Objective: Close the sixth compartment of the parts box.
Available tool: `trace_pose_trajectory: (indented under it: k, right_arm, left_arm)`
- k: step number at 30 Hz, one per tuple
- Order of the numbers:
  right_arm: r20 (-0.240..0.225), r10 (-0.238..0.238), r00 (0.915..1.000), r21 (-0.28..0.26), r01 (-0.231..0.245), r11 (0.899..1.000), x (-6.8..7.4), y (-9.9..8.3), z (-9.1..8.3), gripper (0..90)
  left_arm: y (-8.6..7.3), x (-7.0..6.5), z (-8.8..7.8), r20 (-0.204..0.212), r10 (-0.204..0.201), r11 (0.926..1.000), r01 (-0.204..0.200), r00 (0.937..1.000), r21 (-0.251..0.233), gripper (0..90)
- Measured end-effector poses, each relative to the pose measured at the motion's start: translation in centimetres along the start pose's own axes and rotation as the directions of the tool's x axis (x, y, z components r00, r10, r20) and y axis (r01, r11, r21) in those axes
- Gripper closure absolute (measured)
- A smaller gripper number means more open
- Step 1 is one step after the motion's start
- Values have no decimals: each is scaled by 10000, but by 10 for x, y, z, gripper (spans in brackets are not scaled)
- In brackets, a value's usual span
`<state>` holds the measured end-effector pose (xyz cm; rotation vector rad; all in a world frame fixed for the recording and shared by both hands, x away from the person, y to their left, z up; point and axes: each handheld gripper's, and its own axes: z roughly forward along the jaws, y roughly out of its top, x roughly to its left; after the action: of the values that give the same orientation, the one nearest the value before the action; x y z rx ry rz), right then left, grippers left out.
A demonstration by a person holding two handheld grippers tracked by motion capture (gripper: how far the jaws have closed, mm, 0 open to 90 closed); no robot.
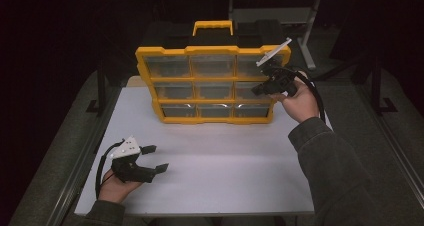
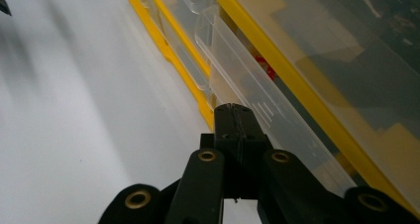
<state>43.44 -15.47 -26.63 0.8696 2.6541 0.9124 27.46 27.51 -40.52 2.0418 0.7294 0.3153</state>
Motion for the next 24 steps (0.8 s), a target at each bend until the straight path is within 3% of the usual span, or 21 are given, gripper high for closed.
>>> trace_pose_trajectory:
  k: [14, 17, 20, 24]
  right_arm:
    - [382, -59, 9993, -84, 62, 9999, 0, -2, 2, 888]
    - [268, -12, 9996, -273, 19, 9996, 2, -5, 2, 861]
    - [-242, 156, 9996, -615, -171, 9980, 7, -10, 2, 824]
    - [-384, 127, 9992, -685, -154, 9975, 13, -16, 8, 770]
  left_arm:
    - [0, 0, 1, 35, -49, 10000, 49, 10000, 55, 197]
    - [0, -2, 1, 37, -161, 9999, 161, 9999, -10, 197]
    - [0, -2, 0, -30, -161, 9999, 161, 9999, -43, 198]
    - [0, -3, -1, -24, -225, 9997, 225, 9997, -22, 199]
